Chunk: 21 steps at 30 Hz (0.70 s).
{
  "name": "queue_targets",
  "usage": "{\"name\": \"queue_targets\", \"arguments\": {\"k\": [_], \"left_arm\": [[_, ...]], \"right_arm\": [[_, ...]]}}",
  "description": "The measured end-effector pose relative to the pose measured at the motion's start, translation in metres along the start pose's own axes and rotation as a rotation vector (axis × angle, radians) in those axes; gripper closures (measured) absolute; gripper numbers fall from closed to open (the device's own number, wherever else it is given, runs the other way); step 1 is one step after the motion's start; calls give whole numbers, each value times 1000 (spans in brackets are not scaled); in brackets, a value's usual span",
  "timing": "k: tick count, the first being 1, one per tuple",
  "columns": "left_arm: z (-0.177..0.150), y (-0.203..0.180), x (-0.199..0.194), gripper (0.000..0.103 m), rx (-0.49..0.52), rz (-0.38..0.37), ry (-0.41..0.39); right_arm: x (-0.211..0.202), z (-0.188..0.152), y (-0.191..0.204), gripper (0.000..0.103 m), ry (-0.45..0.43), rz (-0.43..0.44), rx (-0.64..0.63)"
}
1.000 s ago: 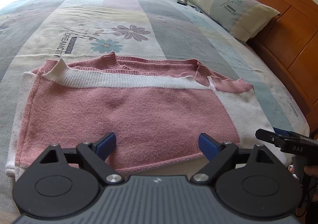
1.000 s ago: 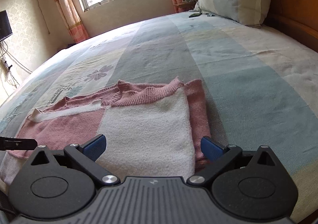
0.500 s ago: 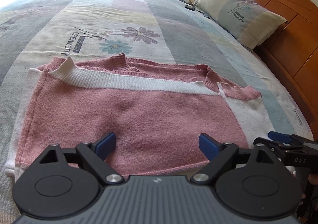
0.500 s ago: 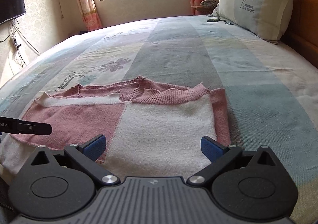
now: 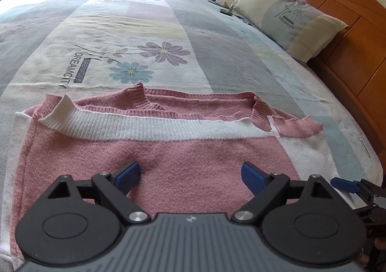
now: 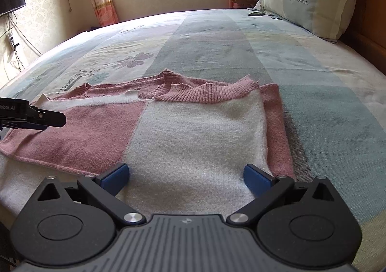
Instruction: Fold clothes
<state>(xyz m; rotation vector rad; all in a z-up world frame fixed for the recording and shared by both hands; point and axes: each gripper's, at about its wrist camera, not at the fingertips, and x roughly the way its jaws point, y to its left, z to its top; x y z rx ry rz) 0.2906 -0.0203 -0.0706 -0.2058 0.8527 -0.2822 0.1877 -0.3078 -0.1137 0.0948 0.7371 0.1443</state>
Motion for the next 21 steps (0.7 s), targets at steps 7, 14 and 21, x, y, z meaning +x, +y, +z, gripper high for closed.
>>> {"name": "queue_targets", "arguments": {"k": [7, 14, 21], "left_arm": [[-16, -1, -9, 11, 22, 15, 22], [-14, 10, -30, 11, -39, 52, -7], [-19, 6, -51, 11, -33, 68, -32]], "right_arm": [[-17, 12, -6, 0, -56, 3, 21], [-22, 8, -23, 0, -49, -71, 105], [-42, 12, 15, 0, -83, 3, 35]]}}
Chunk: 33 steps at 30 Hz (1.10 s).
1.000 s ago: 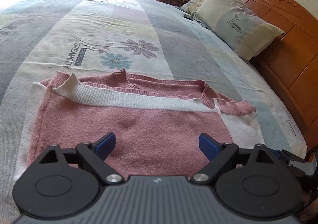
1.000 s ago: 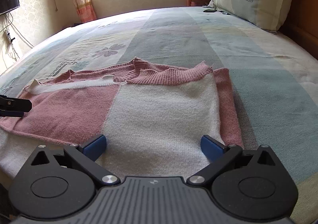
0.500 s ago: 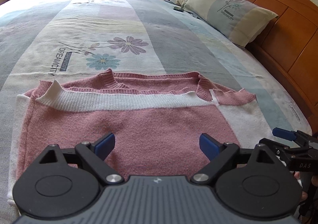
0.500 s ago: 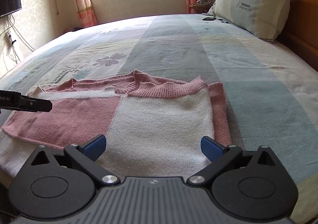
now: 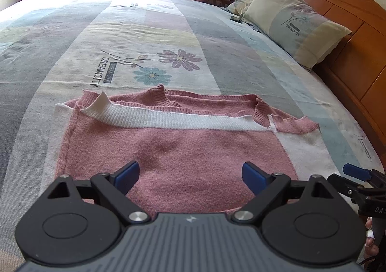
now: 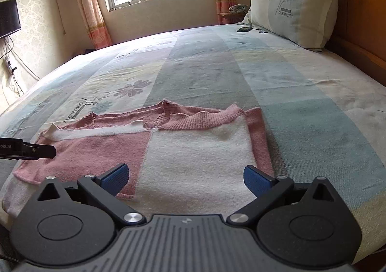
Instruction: Fold clothes
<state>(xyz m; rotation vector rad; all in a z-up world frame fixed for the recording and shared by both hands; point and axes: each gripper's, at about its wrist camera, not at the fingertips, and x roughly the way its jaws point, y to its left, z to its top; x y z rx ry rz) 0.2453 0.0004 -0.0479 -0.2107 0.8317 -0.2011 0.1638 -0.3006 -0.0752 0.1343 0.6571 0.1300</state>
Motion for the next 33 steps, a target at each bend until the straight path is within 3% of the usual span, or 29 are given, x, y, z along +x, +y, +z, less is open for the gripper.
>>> {"name": "queue_targets", "arguments": {"k": [7, 10, 17, 22, 27, 33], "left_arm": [[0, 21, -17, 11, -42, 45, -10], [0, 25, -20, 11, -39, 41, -16], [-14, 37, 12, 10, -100, 74, 60], [-13, 39, -2, 10, -97, 48, 14], [-1, 48, -26, 10, -104, 59, -63], [1, 60, -36, 10, -128, 56, -97]], "right_arm": [[27, 5, 45, 0, 38, 98, -96], [60, -8, 53, 0, 149, 32, -124], [61, -20, 52, 0, 119, 19, -147], [59, -23, 56, 0, 102, 8, -172], [63, 0, 66, 0, 201, -4, -181], [73, 32, 98, 0, 136, 65, -203]]}}
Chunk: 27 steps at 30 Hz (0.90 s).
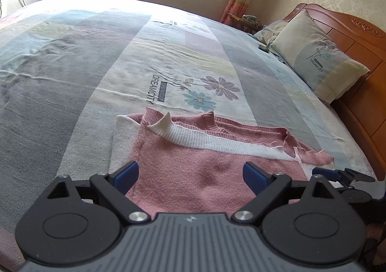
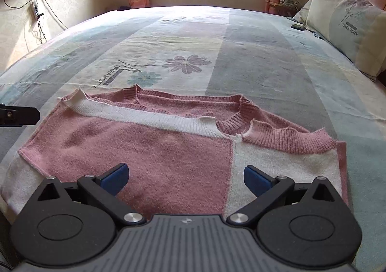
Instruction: Fold clothes
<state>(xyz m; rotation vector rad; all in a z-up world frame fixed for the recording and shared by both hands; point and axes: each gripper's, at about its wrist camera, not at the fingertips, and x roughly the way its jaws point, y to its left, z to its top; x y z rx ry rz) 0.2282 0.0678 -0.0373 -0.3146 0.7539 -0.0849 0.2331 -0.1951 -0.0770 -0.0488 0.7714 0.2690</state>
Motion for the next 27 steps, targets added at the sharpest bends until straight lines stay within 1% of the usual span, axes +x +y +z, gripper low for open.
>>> {"name": "queue_targets", "arguments": {"k": [2, 4, 5, 7, 10, 13, 17, 18, 21, 23, 27], "left_arm": [[-1, 4, 1, 10, -6, 8, 7], [-3, 9, 2, 10, -11, 20, 15], [-3, 11, 2, 10, -13, 25, 19], [-4, 15, 3, 10, -16, 20, 21], [-4, 17, 6, 10, -18, 20, 21], [-6, 16, 7, 10, -16, -1, 26], [-5, 15, 4, 10, -10, -3, 21], [-5, 16, 2, 10, -8, -1, 16], [-1, 18, -4, 10, -13, 4, -2], [0, 19, -6, 10, -19, 4, -10], [-1, 19, -5, 10, -21, -8, 4]], "right_arm": [[13, 7, 10, 0, 4, 11, -12], [33, 6, 18, 0, 72, 20, -11], [38, 3, 21, 0, 79, 11, -8], [39, -3, 25, 0, 57, -15, 7], [38, -4, 24, 0, 54, -12, 31], [37, -7, 24, 0, 36, -2, 19], [37, -16, 23, 0, -41, 1, 24], [36, -16, 24, 0, -46, -4, 15], [34, -4, 25, 0, -20, -18, 41], [36, 6, 25, 0, -32, -18, 56], [61, 17, 30, 0, 8, -76, 28]]}}
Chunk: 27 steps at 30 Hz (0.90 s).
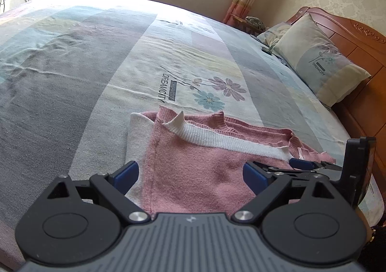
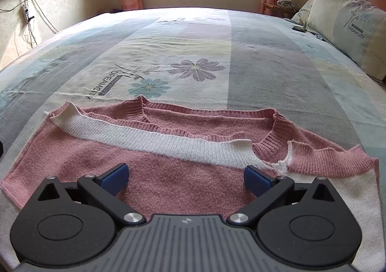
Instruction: Fold clothes
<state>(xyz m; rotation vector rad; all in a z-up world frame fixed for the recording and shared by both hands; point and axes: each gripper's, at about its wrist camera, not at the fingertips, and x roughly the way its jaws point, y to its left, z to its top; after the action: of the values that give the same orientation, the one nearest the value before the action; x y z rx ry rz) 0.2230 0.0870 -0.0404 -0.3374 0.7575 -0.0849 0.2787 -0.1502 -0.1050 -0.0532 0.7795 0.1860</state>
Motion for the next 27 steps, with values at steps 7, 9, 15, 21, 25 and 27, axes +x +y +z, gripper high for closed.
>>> {"name": "queue_targets", "arguments": {"k": [7, 9, 15, 21, 25, 27], "left_arm": [[-2, -7, -2, 10, 20, -20, 11], [-4, -13, 1, 10, 21, -49, 18], [-19, -35, 23, 10, 61, -74, 89], [-25, -48, 23, 9, 107, -81, 108], [-28, -49, 30, 9, 116, -41, 143], [-29, -46, 32, 9, 84, -37, 162]], "right_arm": [[-17, 2, -8, 0, 5, 12, 16], [-40, -9, -13, 0, -19, 27, 13], [-56, -52, -33, 0, 3, 44, 84], [-81, -59, -29, 0, -27, 30, 48], [-79, -66, -43, 0, -12, 46, 93], [-79, -69, -50, 0, -11, 52, 115]]}}
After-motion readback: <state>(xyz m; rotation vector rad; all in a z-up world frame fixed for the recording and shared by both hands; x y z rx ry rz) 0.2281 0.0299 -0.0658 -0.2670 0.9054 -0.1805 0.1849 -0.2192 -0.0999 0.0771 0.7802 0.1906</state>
